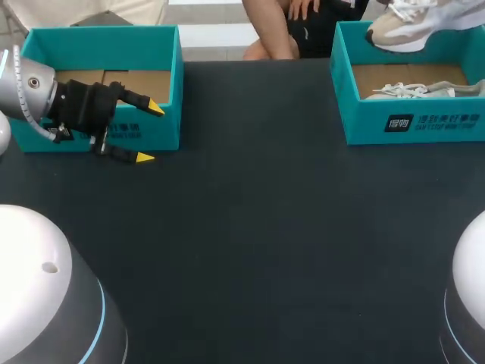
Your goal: Take the shoe out of the shoebox, open the shoe tongue, remove and reinsert the insole, then place the shoe into the shoebox
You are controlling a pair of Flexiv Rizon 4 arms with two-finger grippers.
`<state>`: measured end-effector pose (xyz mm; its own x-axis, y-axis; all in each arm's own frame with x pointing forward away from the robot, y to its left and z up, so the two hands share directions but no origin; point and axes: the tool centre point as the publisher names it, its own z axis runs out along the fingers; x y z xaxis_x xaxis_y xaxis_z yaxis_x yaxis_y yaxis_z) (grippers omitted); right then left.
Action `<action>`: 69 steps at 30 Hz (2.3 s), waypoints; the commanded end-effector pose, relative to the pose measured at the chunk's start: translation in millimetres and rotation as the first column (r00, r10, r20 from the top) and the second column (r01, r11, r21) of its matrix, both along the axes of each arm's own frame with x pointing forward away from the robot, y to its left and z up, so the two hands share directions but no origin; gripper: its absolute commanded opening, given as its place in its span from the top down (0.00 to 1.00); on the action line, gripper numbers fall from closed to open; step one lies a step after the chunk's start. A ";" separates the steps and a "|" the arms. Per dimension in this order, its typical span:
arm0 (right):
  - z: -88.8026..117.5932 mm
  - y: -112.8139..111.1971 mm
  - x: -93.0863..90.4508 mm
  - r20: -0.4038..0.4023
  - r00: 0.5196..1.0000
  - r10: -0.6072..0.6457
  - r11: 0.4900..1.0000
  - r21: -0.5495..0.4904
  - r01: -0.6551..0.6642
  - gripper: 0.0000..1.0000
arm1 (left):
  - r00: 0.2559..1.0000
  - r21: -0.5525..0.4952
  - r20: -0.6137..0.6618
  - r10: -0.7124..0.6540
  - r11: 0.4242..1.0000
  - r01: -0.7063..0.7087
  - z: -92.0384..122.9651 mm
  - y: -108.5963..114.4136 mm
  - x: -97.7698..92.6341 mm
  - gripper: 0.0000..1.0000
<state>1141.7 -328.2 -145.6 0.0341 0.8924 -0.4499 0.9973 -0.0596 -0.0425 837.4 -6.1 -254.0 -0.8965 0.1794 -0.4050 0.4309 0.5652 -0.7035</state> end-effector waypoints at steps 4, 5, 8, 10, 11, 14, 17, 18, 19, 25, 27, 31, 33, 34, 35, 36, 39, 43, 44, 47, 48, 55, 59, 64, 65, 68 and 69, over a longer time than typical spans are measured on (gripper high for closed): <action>3.5 -0.7 10.1 -0.071 0.992 -0.102 0.995 0.002 0.103 1.00 | 1.000 0.004 0.000 0.001 1.000 -0.001 0.5 -0.5 -0.4 0.00; 3.5 -0.7 10.1 -0.071 0.992 -0.102 0.995 0.002 0.103 1.00 | 1.000 0.004 0.000 0.001 1.000 -0.001 0.5 -0.5 -0.4 0.00; 3.5 -0.7 10.1 -0.071 0.992 -0.102 0.995 0.002 0.103 1.00 | 1.000 0.004 0.000 0.001 1.000 -0.001 0.5 -0.5 -0.4 0.00; 3.5 -0.7 10.1 -0.071 0.992 -0.102 0.995 0.002 0.103 1.00 | 1.000 0.004 0.000 0.001 1.000 -0.001 0.5 -0.5 -0.4 0.00; 3.5 -0.7 10.1 -0.071 0.992 -0.102 0.995 0.002 0.103 1.00 | 1.000 0.004 0.000 0.001 1.000 -0.001 0.5 -0.5 -0.4 0.00; 2.1 -0.5 9.8 -0.065 0.991 -0.121 0.993 0.008 0.122 1.00 | 1.000 0.004 0.000 0.001 1.000 -0.001 0.5 -0.5 -0.4 0.00; -2.2 -1.7 8.4 -0.030 0.983 -0.183 0.983 0.023 0.184 1.00 | 1.000 0.004 0.000 0.001 1.000 -0.001 0.5 -0.5 -0.4 0.00; -4.4 -3.0 8.4 -0.017 0.979 -0.202 0.979 0.030 0.202 1.00 | 1.000 0.004 0.000 0.001 1.000 -0.001 0.5 -0.5 -0.4 0.00; -7.3 -5.3 8.5 0.004 0.973 -0.230 0.973 0.037 0.230 1.00 | 1.000 0.004 0.000 0.001 1.000 -0.001 0.5 -0.5 -0.4 0.00; -14.2 -6.4 7.4 0.062 0.959 -0.277 0.960 0.065 0.274 1.00 | 1.000 0.004 0.000 0.001 1.000 -0.001 0.5 -0.5 -0.4 0.00; -16.3 -6.5 6.2 0.078 0.960 -0.267 0.963 0.050 0.264 1.00 | 1.000 0.004 0.000 0.001 1.000 -0.001 0.5 -0.5 -0.4 0.00; -23.8 -9.7 2.7 0.084 0.962 -0.260 0.965 -0.005 0.261 1.00 | 1.000 0.004 0.000 0.001 1.000 -0.001 0.5 -0.5 -0.4 0.00; -23.8 -9.7 2.7 0.084 0.962 -0.260 0.965 -0.005 0.261 1.00 | 1.000 0.004 0.000 0.001 1.000 -0.001 0.5 -0.5 -0.4 0.00; -23.8 -9.7 2.7 0.084 0.962 -0.260 0.965 -0.005 0.261 1.00 | 1.000 0.004 0.000 0.001 1.000 -0.001 0.5 -0.5 -0.4 0.00; -23.8 -9.7 2.7 0.084 0.962 -0.260 0.965 -0.005 0.261 1.00 | 1.000 0.004 0.000 0.001 1.000 -0.001 0.5 -0.5 -0.4 0.00; -23.8 -9.7 2.7 0.084 0.962 -0.260 0.965 -0.005 0.261 1.00 | 1.000 0.004 0.000 0.001 1.000 -0.001 0.5 -0.5 -0.4 0.00; -23.8 -9.7 2.7 0.084 0.962 -0.260 0.965 -0.005 0.261 1.00 | 1.000 0.004 0.000 0.001 1.000 -0.001 0.5 -0.5 -0.4 0.00; -23.8 -9.7 2.7 0.084 0.962 -0.260 0.965 -0.005 0.261 1.00 | 1.000 0.004 0.000 0.001 1.000 -0.001 0.5 -0.5 -0.4 0.00; -23.8 -9.7 2.7 0.084 0.962 -0.260 0.965 -0.005 0.261 1.00 | 1.000 0.004 0.000 0.001 1.000 -0.001 0.5 -0.5 -0.4 0.00; -23.8 -9.7 2.7 0.084 0.962 -0.260 0.965 -0.005 0.261 1.00 | 1.000 0.004 0.000 0.001 1.000 -0.001 0.5 -0.5 -0.4 0.00; -23.8 -9.7 2.7 0.084 0.962 -0.260 0.965 -0.005 0.261 1.00 | 1.000 0.004 0.000 0.001 1.000 -0.001 0.5 -0.5 -0.4 0.00; -41.2 -6.8 0.8 0.158 0.955 -0.251 0.964 0.127 0.232 1.00 | 1.000 0.004 0.000 0.001 1.000 -0.001 0.5 -0.5 -0.4 0.00; -51.9 -7.4 -1.9 0.171 0.953 -0.249 0.965 0.126 0.230 1.00 | 1.000 0.004 0.000 0.001 1.000 -0.001 0.5 -0.5 -0.4 0.00; -66.0 -7.5 -4.3 0.165 0.954 -0.250 0.964 0.140 0.228 1.00 | 1.000 0.004 0.000 0.001 1.000 -0.001 0.5 -0.5 -0.4 0.00; -69.2 -7.1 -4.5 0.160 0.956 -0.247 0.964 0.142 0.225 1.00 | 1.000 0.004 0.000 0.001 1.000 -0.001 0.5 -0.5 -0.4 0.00; -77.9 -6.8 -5.2 0.158 0.954 -0.254 0.961 0.152 0.231 1.00 | 1.000 0.004 0.000 0.001 1.000 -0.001 0.5 -0.5 -0.4 0.00; -80.8 -7.0 -5.5 0.152 0.951 -0.269 0.956 0.158 0.245 1.00 | 1.000 0.004 0.000 0.001 1.000 -0.001 0.5 -0.5 -0.4 0.00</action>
<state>1141.8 -334.7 -217.8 0.3264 0.8952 -0.3033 0.9430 -0.3303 0.0401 837.4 -6.0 -254.0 -0.8966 0.1794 -0.4049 0.4308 0.5653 -0.7035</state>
